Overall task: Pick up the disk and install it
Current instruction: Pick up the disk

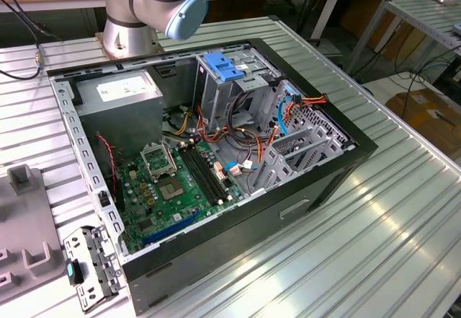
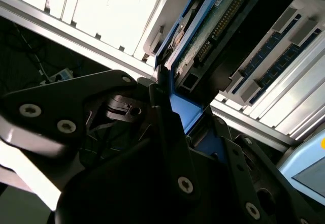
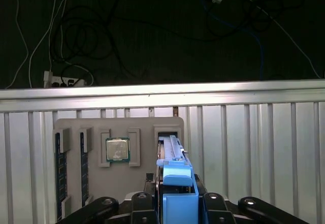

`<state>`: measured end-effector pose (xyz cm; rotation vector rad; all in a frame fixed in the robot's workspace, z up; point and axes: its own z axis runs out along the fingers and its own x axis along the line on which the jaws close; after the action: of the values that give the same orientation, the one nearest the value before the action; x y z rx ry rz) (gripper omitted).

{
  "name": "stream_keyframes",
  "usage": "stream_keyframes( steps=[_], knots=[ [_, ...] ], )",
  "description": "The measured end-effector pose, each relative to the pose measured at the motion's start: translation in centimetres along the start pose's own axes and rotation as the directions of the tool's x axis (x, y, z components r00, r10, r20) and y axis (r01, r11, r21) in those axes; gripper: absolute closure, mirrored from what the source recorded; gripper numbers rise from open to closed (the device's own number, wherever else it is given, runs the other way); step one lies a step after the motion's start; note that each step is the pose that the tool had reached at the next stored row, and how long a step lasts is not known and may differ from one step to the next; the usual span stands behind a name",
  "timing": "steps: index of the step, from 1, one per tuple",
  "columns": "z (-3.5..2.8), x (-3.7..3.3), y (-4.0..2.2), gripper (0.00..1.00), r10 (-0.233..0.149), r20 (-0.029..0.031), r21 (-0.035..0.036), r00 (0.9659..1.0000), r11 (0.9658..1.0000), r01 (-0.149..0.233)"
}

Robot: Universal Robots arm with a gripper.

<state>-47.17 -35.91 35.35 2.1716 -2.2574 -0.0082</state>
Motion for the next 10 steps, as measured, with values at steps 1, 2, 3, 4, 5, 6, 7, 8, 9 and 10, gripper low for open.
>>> stream_keyframes(
  steps=[1, 2, 3, 4, 5, 6, 7, 8, 9, 10],
  knots=[
    [-0.04, 0.00, 0.00, 0.63, 0.000, 0.0000, 0.0000, 1.0000, 1.0000, 0.000],
    [-0.11, 0.00, 0.00, 0.63, 0.000, -0.0001, -0.0003, 1.0000, 1.0000, 0.000],
    [-0.16, 0.00, 0.00, 0.63, 0.000, -0.0001, -0.0002, 1.0000, 1.0000, 0.000],
    [-0.25, 0.00, 0.00, 0.63, 0.000, -0.0001, -0.0003, 1.0000, 1.0000, 0.000],
    [-0.34, 0.00, 0.00, 0.63, 0.000, -0.0001, -0.0002, 1.0000, 1.0000, 0.000],
    [-0.46, 0.00, 0.01, 0.63, 0.000, -0.0001, -0.0002, 1.0000, 1.0000, 0.000],
    [-0.54, 0.00, 0.01, 0.63, 0.000, -0.0001, -0.0002, 1.0000, 1.0000, 0.000],
    [-0.63, 0.00, 0.01, 0.63, 0.000, 0.0000, 0.0000, 1.0000, 1.0000, 0.000],
    [-0.72, 0.00, 0.01, 0.63, 0.000, -0.0001, -0.0002, 1.0000, 1.0000, 0.000],
    [-0.83, 0.00, 0.01, 0.63, 0.000, -0.0001, -0.0002, 1.0000, 1.0000, 0.000]
  ],
)
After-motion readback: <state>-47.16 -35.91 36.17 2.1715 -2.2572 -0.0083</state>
